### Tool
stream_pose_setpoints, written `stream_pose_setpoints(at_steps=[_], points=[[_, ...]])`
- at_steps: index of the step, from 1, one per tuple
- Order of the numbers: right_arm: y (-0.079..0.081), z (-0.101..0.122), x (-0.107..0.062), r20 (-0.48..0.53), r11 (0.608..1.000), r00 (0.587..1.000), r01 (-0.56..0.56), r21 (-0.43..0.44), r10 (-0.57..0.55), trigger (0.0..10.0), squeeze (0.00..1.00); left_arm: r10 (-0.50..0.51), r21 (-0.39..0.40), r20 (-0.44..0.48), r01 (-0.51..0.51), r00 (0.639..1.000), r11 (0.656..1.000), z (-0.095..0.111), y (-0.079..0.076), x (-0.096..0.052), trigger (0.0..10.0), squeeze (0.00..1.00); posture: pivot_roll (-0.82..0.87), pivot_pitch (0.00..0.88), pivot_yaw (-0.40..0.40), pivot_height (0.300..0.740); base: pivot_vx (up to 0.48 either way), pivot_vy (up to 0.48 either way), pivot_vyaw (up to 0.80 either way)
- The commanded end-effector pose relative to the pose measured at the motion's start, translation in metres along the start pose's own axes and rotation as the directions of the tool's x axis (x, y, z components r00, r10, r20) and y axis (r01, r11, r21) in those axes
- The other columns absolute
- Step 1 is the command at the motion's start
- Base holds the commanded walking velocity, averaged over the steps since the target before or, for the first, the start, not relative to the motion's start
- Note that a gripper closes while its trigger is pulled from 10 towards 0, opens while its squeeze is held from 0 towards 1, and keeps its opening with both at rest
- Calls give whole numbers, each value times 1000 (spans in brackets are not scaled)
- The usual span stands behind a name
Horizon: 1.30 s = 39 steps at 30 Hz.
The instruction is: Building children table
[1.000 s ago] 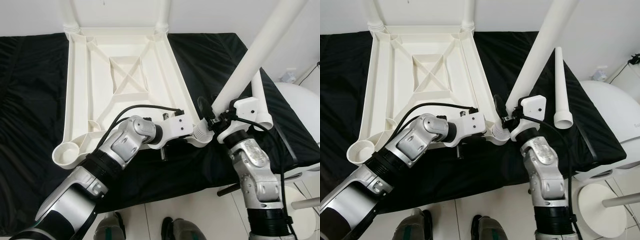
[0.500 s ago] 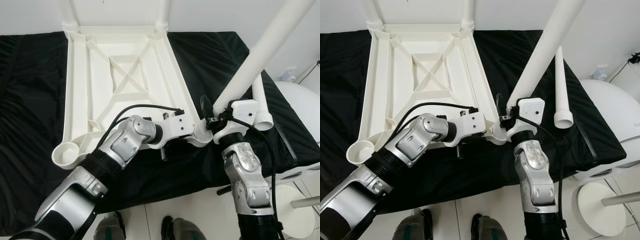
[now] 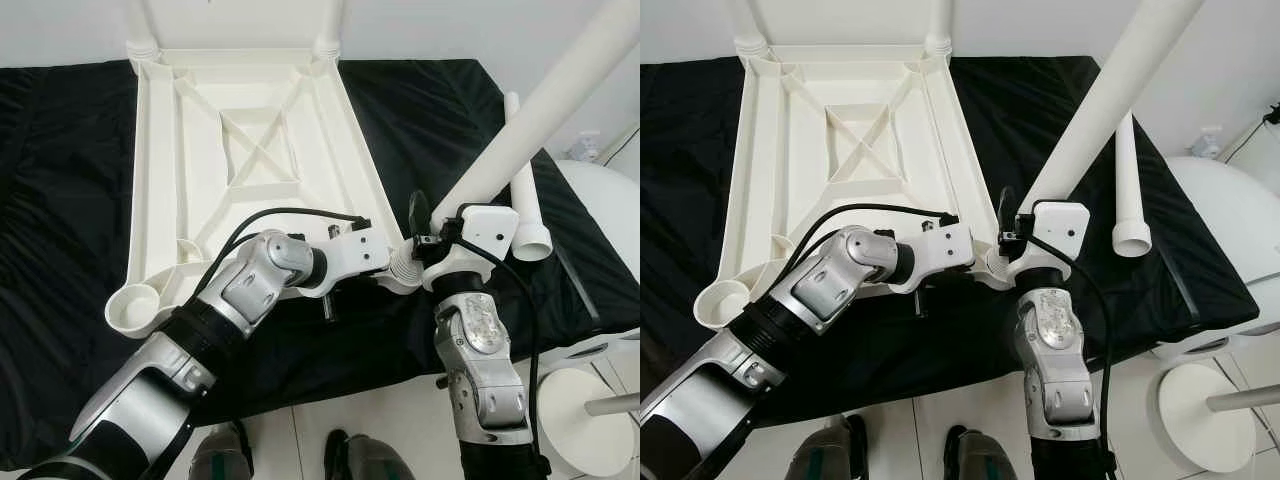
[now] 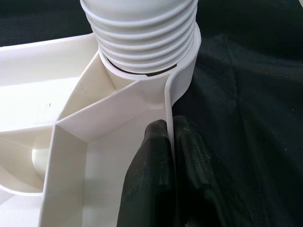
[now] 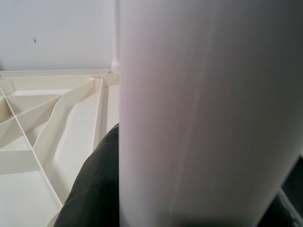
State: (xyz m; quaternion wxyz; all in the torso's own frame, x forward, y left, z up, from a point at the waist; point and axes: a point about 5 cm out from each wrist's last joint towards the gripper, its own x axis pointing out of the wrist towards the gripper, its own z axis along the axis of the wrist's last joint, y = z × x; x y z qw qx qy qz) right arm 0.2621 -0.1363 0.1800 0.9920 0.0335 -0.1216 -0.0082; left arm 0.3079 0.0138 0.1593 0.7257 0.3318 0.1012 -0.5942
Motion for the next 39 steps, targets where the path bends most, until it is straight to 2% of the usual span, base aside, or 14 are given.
stream_pose_setpoints(at_steps=[1, 9, 18, 30, 31, 32, 39], points=[[-9, -37, -13, -206, 998, 977, 54, -31, -59, 10000, 0, 77, 2, -61, -77, 995, 997, -10, 11, -8, 10000, 0, 4, 160, -50, 740, 0, 0, 0], [-9, -35, -11, -198, 997, 977, 74, -29, -78, 10000, 0, 77, 2, -61, -77, 995, 997, -10, 11, -9, 10000, 0, 6, 160, -49, 740, 0, 0, 0], [-4, -20, -6, -136, 999, 990, 45, -22, -48, 10000, 0, 74, 3, -59, -74, 996, 997, -9, 10, -8, 10000, 0, 3, 157, -52, 740, 0, 0, 0], [-5, -25, -9, -158, 999, 986, 43, -19, -46, 10000, 0, 73, 5, -56, -73, 996, 997, -9, 11, -8, 10000, 0, 1, 154, -52, 740, 0, 0, 0], [-5, -25, -9, -159, 999, 986, 39, -12, -41, 10000, 914, 72, 6, -55, -72, 996, 997, -8, 11, -8, 10000, 0, 1, 154, -53, 740, 0, 0, 0], [-5, -25, -9, -160, 999, 986, 37, -9, -38, 10000, 1000, 72, 6, -55, -72, 996, 997, -8, 11, -8, 10000, 0, 1, 154, -53, 740, 0, 0, 0], [-5, -24, -9, -156, 1000, 987, 26, -6, -27, 10000, 1000, 72, 5, -54, -72, 996, 997, -8, 11, -8, 10000, 0, 2, 153, -53, 740, 0, 0, 0]])
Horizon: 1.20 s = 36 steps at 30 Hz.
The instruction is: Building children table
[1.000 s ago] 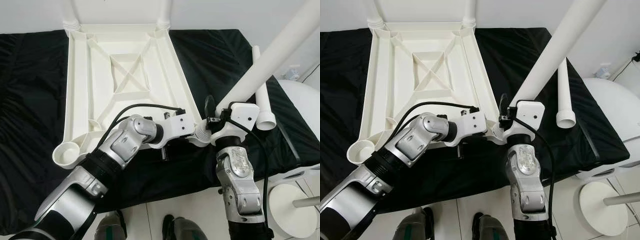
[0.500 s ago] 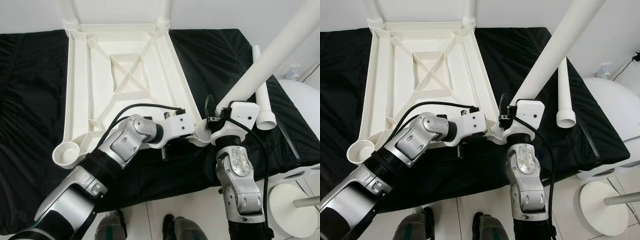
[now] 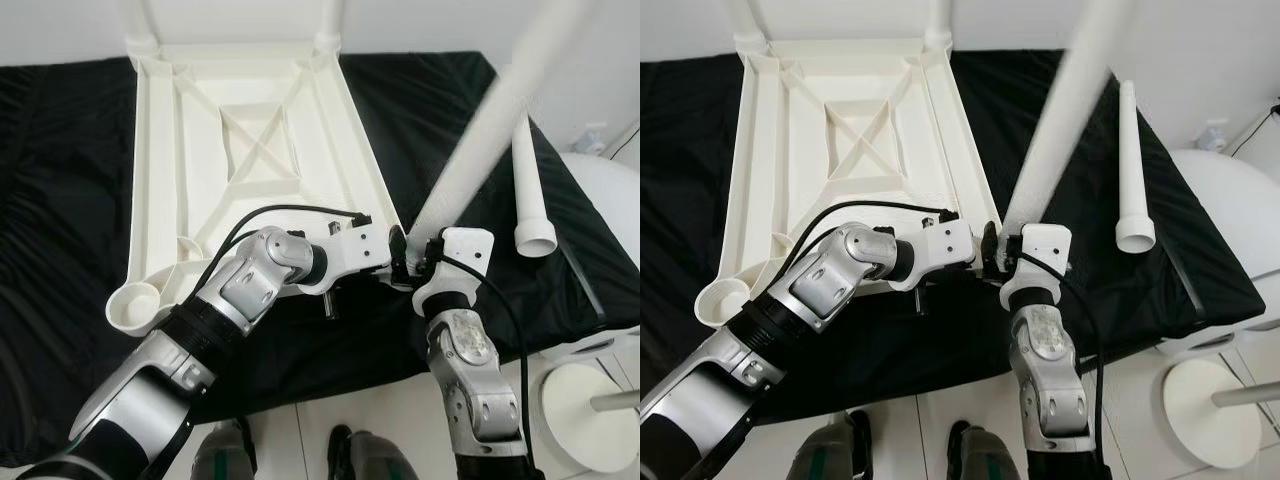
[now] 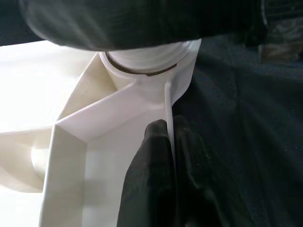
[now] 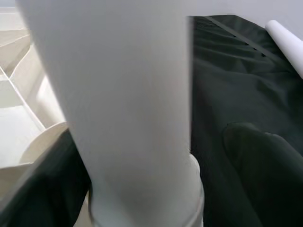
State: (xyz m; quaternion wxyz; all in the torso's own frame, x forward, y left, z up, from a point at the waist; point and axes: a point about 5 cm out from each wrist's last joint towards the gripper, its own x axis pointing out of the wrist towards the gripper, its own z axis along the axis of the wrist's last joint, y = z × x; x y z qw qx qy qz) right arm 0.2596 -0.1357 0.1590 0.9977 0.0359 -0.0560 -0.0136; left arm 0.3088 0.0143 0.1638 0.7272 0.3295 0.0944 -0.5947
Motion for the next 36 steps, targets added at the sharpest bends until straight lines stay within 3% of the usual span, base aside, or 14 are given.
stream_pose_setpoints(at_steps=[1, 7, 8, 9, 10, 11, 21, 26, 27, 29, 30, 33, 34, 36], points=[[-3, -5, -1, -26, 1000, 1000, 9, -8, -9, 10000, 0, 67, 2, -68, -67, 995, 998, -11, 9, -5, 10000, 0, 3, 153, -53, 740, 0, 0, 0], [-1, -4, -1, -22, 1000, 1000, -19, -4, 19, 10000, 0, 67, 1, -67, -67, 995, 998, -11, 9, -6, 10000, 0, 2, 153, -54, 740, 0, 0, 0], [-2, -4, 0, -20, 1000, 999, -25, -4, 25, 8314, 0, 68, 1, -68, -68, 995, 998, -11, 9, -6, 10000, 0, 2, 153, -54, 740, 0, 0, 0], [-3, -4, -1, -19, 1000, 999, -29, 1, 29, 3255, 0, 69, 1, -67, -69, 995, 998, -11, 9, -5, 10000, 0, 1, 153, -53, 740, 0, 0, 0], [-3, -4, -1, -18, 1000, 999, -31, 5, 31, 3255, 0, 69, 1, -67, -69, 995, 998, -11, 9, -5, 10000, 0, 1, 152, -53, 740, 0, 0, 0], [-4, -5, -1, -20, 1000, 1000, -23, 8, 24, 0, 0, 69, 1, -66, -69, 995, 998, -11, 9, -5, 10000, 0, 2, 153, -53, 740, 0, 0, 0], [-6, -7, 0, -29, 999, 999, -20, 25, 21, 431, 0, 69, 1, -63, -69, 996, 998, -11, 9, -6, 10000, 0, 0, 152, -53, 740, 0, 0, 0], [-7, -7, 0, -28, 999, 999, -23, 25, 24, 0, 0, 68, -1, -61, -68, 996, 998, -10, 9, -6, 10000, 0, 0, 152, -53, 740, 0, 0, 0], [-7, -7, 1, -26, 999, 999, -24, 22, 24, 3098, 0, 70, -1, -61, -70, 996, 998, -10, 10, -6, 10000, 0, 1, 151, -54, 740, 0, 0, 0], [-8, -7, 1, -25, 999, 999, -25, 20, 25, 3098, 0, 71, -1, -61, -71, 996, 997, -10, 10, -6, 10000, 0, 1, 151, -54, 740, 0, 0, 0], [-8, -7, 2, -23, 999, 999, -26, 20, 26, 4000, 0, 72, 0, -61, -72, 996, 997, -10, 10, -6, 10000, 0, 2, 151, -54, 740, 0, 0, 0], [-8, -7, 2, -22, 999, 999, -26, 21, 27, 4000, 0, 72, 0, -61, -72, 996, 997, -10, 10, -6, 10000, 0, 2, 151, -54, 740, 0, 0, 0], [-10, -6, 3, -21, 1000, 1000, -16, 11, 17, 10000, 0, 79, 0, -57, -79, 995, 997, -10, 11, -6, 10000, 0, 3, 149, -53, 740, 0, 0, 0], [-12, -6, 5, -20, 1000, 1000, -9, 5, 9, 10000, 0, 84, 10, -53, -84, 995, 996, -9, 12, -7, 10000, 0, 3, 149, -53, 740, 0, 0, 0]])
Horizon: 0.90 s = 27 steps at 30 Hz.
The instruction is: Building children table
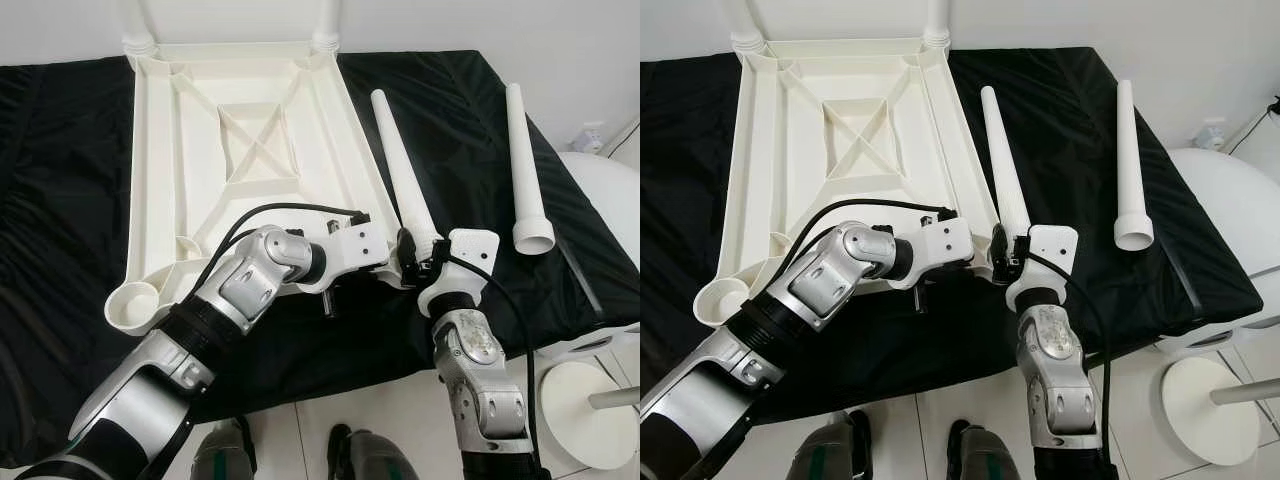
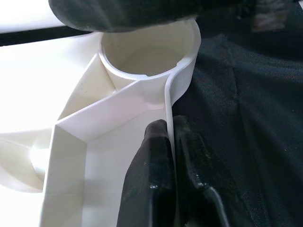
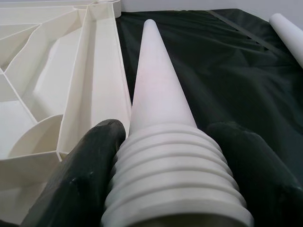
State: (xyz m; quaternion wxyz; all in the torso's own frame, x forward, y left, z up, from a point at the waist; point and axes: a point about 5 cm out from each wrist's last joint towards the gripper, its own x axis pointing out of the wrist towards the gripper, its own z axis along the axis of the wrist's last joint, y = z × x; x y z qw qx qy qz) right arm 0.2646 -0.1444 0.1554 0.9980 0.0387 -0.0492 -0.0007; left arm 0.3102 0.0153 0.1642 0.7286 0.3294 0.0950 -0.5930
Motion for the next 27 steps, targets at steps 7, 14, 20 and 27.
stream_pose_setpoints(at_steps=[7, 14, 20, 27], points=[[-13, -1, 7, 10, 999, 999, 47, -18, -46, 10000, 0, 103, -15, 45, -102, 994, 995, 0, 17, -11, 10000, 1000, 4, 145, -55, 740, 0, 0, 0], [-19, 3, 14, 41, 998, 997, 63, -28, -62, 10000, 0, 96, -78, 110, -88, 989, 993, 8, 20, -18, 10000, 1000, 9, 136, -61, 740, 0, 0, 0], [-28, 13, 25, 106, 999, 993, 44, -23, -42, 10000, 0, 210, -139, 160, -189, 965, 972, 13, 36, -31, 10000, 906, 14, 120, -68, 740, 0, 0, 0], [-33, 17, 35, 132, 999, 991, 34, -31, -29, 10000, 0, 349, -287, 219, -282, 911, 916, 15, 51, -42, 10000, 0, 19, 108, -75, 740, 0, 0, 0]])
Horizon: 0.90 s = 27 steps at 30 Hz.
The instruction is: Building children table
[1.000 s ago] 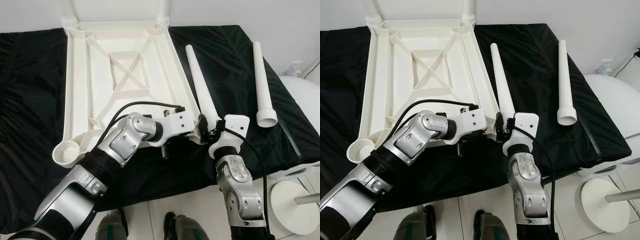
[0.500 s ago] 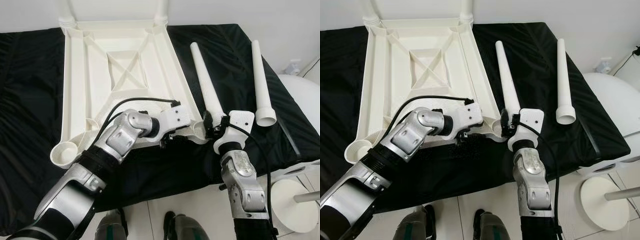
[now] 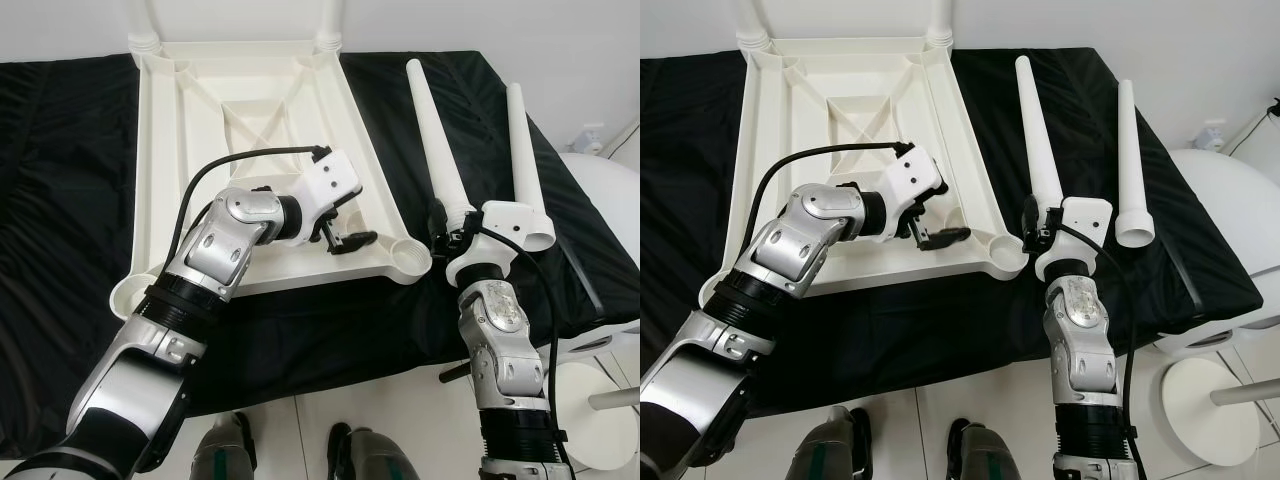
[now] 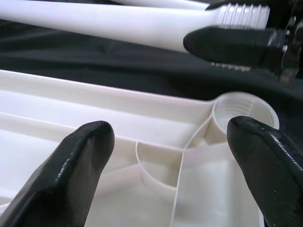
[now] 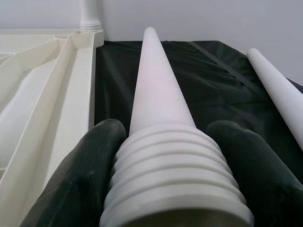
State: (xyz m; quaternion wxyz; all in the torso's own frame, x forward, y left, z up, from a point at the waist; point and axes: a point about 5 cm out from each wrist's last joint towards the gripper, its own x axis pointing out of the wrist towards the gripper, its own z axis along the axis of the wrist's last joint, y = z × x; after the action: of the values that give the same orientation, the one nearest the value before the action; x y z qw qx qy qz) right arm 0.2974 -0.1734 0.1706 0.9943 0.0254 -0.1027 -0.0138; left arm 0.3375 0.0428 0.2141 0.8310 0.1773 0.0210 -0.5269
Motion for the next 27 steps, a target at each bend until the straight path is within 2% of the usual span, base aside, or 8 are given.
stream_pose_setpoints(at_steps=[1, 4, 9, 14, 17, 23, 26, 27], points=[[-5, 3, 1, 23, 1000, 1000, 11, -6, -11, 10000, 0, 92, -28, 10, -92, 996, 995, 1, 5, 0, 10000, 0, 19, 108, -75, 740, 0, 0, 0], [-6, 3, 8, 40, 1000, 999, 10, -15, -9, 10000, 0, 217, -79, 40, -213, 975, 974, 4, 16, -2, 10000, 0, 24, 98, -76, 740, 0, 0, 0], [-6, 5, 13, 60, 1000, 998, 7, -16, -6, 10000, 0, 319, -136, 68, -307, 945, 942, 7, 23, -5, 10000, 0, 29, 92, -75, 740, 0, 0, 0], [-4, 8, 19, 80, 1000, 997, -4, -15, 5, 10000, 0, 449, -204, 96, -424, 888, 883, 11, 34, -14, 10000, 0, 36, 84, -74, 740, 0, 0, 0], [-2, 12, 25, 107, 1000, 994, -8, -13, 9, 10000, 0, 540, -202, 115, -512, 834, 835, 10, 37, -21, 10000, 0, 42, 82, -73, 740, 0, 0, 0], [-1, 13, 27, 117, 1000, 993, -13, -6, 13, 10000, 0, 577, -186, 117, -553, 808, 812, 9, 38, -24, 10000, 0, 45, 80, -73, 740, 0, 0, 0], [4, 14, 30, 142, 999, 989, -36, -5, 36, 10000, 0, 631, -196, 113, -605, 767, 771, 3, 41, -28, 10000, 0, 47, 73, -62, 740, 0, 0, 0], [5, 14, 32, 155, 999, 987, -44, -4, 44, 10000, 0, 671, -186, 87, -649, 736, 737, -4, 42, -29, 10000, 0, 44, 72, -54, 740, 0, 0, 0]])
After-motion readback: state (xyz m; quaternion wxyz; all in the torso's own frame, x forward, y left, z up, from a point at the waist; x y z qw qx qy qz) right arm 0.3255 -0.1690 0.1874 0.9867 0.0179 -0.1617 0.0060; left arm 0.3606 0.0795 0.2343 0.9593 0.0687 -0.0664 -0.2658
